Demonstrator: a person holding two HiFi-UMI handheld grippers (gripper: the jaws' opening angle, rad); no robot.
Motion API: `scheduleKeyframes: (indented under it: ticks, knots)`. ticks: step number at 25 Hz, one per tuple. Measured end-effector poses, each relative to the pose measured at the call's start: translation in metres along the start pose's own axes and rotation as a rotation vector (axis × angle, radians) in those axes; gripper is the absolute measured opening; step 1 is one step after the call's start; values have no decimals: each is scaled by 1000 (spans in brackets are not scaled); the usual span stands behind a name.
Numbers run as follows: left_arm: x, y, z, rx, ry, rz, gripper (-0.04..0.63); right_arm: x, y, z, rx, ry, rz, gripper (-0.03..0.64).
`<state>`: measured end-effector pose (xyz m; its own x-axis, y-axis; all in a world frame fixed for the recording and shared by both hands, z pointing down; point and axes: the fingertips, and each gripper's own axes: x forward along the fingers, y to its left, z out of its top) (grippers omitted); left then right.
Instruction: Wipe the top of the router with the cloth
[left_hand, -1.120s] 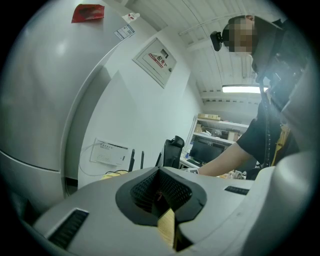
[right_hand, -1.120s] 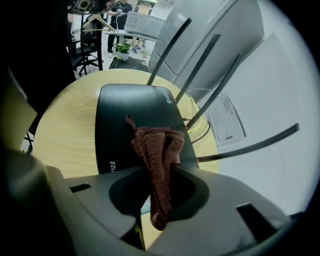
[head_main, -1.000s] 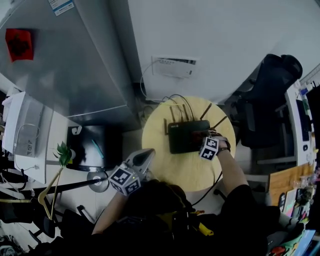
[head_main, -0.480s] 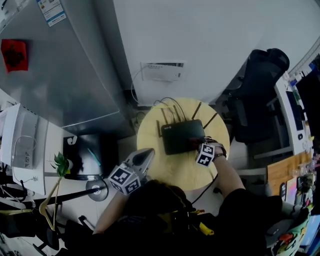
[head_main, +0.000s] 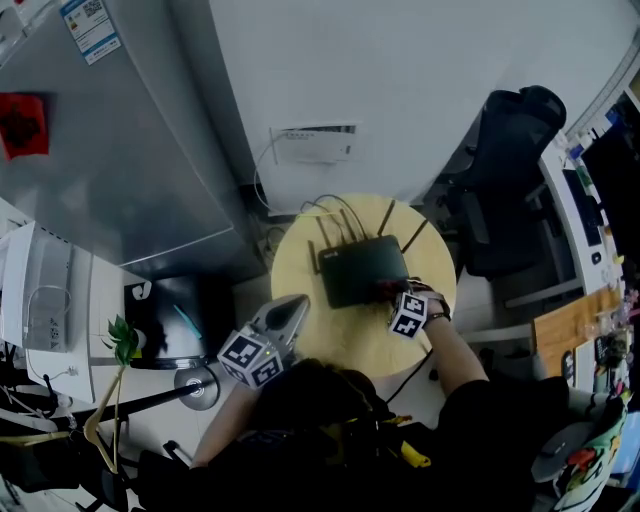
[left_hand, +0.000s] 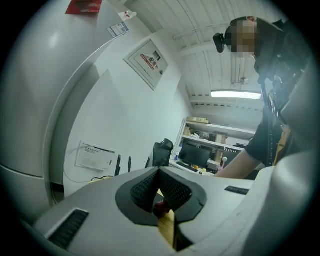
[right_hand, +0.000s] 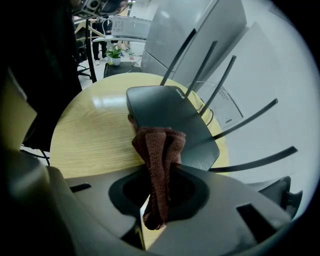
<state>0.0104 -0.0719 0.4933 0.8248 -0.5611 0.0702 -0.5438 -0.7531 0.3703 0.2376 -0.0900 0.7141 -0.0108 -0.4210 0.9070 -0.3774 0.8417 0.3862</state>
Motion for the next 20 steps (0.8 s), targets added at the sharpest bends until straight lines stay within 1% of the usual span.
scheduleKeyframes:
  ticks: [8, 14, 16, 19, 20]
  knots:
    - [0, 3, 6, 7, -13, -20, -3, -2, 9, 0, 37, 30, 0, 69]
    - [2, 3, 8, 13, -13, -37, -3, -3, 16, 0, 72, 33, -4, 69]
    - [3, 3, 7, 12, -12, -41, -3, -3, 20, -1, 85, 35, 16, 69]
    - [3, 1, 8, 5, -13, -43, -3, -2, 35, -5, 98, 28, 73, 67]
    - [3, 1, 9, 4, -13, -43, -3, -3, 38, -5, 101, 17, 76, 66]
